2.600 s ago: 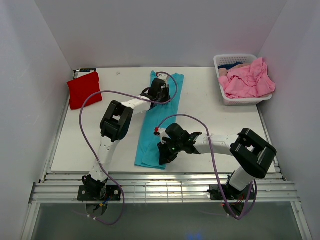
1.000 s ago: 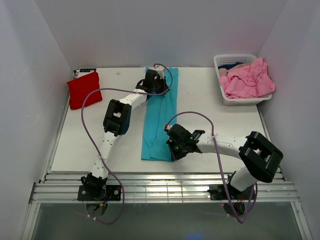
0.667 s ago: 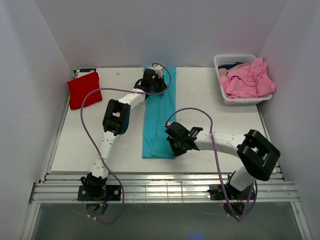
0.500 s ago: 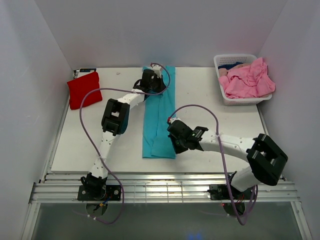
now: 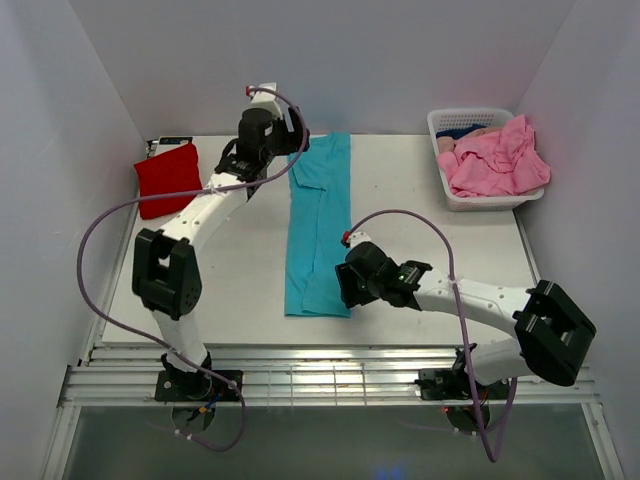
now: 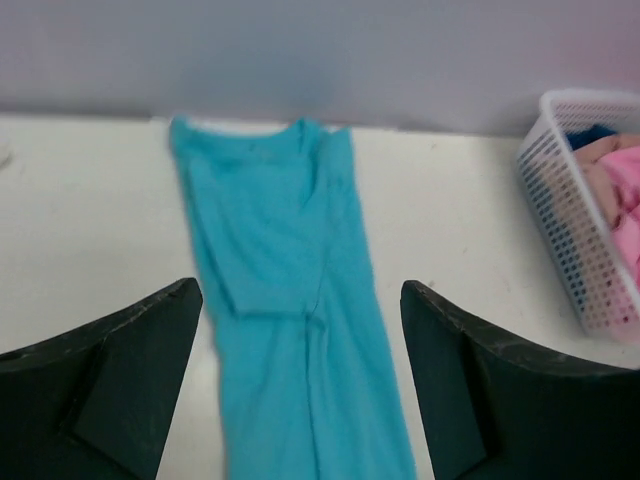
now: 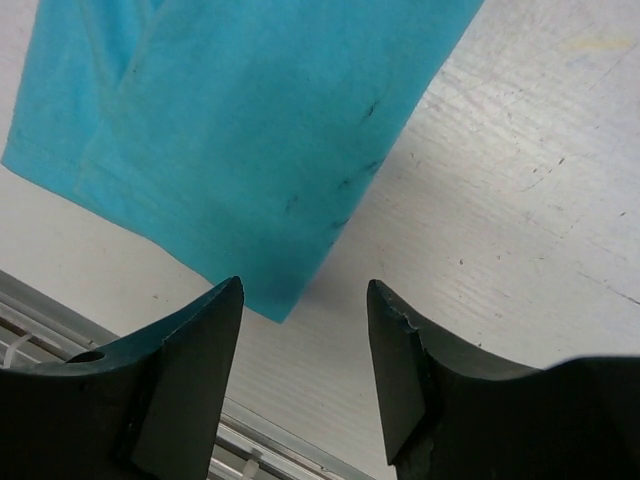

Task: Fold and stack the t-shirts
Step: Rotate the tshirt 90 degrees, then grab the bottom of the folded rectangular tshirt with both arms

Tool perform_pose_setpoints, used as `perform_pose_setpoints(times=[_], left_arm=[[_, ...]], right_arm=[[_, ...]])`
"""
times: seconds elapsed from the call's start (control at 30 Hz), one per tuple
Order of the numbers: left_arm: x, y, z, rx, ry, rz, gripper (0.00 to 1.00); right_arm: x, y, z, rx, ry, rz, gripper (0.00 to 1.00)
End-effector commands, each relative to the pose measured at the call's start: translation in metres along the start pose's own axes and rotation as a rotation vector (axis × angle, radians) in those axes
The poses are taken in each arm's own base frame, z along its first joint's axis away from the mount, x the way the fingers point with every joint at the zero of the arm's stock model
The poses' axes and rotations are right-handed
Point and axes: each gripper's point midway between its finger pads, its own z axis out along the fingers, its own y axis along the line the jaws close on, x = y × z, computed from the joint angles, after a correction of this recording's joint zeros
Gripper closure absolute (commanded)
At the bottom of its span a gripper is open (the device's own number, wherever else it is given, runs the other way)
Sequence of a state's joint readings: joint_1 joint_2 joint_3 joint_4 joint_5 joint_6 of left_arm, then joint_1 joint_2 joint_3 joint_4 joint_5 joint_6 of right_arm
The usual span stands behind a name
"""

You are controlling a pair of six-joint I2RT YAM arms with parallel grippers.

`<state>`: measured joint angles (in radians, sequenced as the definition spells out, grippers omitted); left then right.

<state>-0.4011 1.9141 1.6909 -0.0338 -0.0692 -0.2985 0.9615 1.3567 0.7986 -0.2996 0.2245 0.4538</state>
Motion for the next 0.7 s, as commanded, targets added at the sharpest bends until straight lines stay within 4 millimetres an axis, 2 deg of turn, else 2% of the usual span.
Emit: perform_pose_setpoints(times=[0.0,0.03,0.07,0.13,0.17,0.23,0.27,0.33,0.5,0.57,0.6,0.67], left_arm=[[0.131,0.06,-0.058,-0.269,0.343,-0.031,0.09],[0.149,0.064,-0.071,-0.298,0.378,-0.057,0.09],[0.178,0.068,-0.096,-0.312,0.445,-0.054,0.09],[0.201,0.068,-0.12,-0.323,0.492,-0.085,0.09],[0.215,0.067,-0.14,-0.322,0.524,-0.093,0.09],[0.223,0.059,-0.157,-0.307,0.541,-0.112,0.1],[0.219,0.056,-0.166,-0.305,0.529,-0.122,0.1],[0.232,0.058,-0.182,-0.325,0.554,-0.108,0.1],[0.265,0.053,-0.222,-0.309,0.631,-0.196,0.1],[0.268,0.048,-0.23,-0.282,0.639,-0.226,0.1],[0.263,0.044,-0.235,-0.263,0.621,-0.259,0.1],[0.273,0.038,-0.247,-0.225,0.648,-0.299,0.1]], right_arm=[[0.003,0.01,0.011,-0.093,-0.019,0.029,0.41],[0.001,0.013,0.014,-0.112,-0.029,0.033,0.41],[0.003,0.015,0.016,-0.131,-0.023,0.038,0.41],[0.005,0.015,0.019,-0.148,-0.024,0.04,0.42],[0.006,0.015,0.02,-0.152,-0.023,0.042,0.42],[0.009,0.014,0.022,-0.155,-0.021,0.04,0.42],[0.008,0.016,0.022,-0.165,-0.028,0.043,0.42],[0.012,0.015,0.023,-0.168,-0.025,0.053,0.43],[0.015,0.019,0.029,-0.197,-0.038,0.1,0.44],[0.018,0.018,0.031,-0.197,-0.032,0.11,0.45],[0.018,0.018,0.03,-0.2,-0.039,0.113,0.45],[0.021,0.016,0.03,-0.19,-0.035,0.118,0.45]])
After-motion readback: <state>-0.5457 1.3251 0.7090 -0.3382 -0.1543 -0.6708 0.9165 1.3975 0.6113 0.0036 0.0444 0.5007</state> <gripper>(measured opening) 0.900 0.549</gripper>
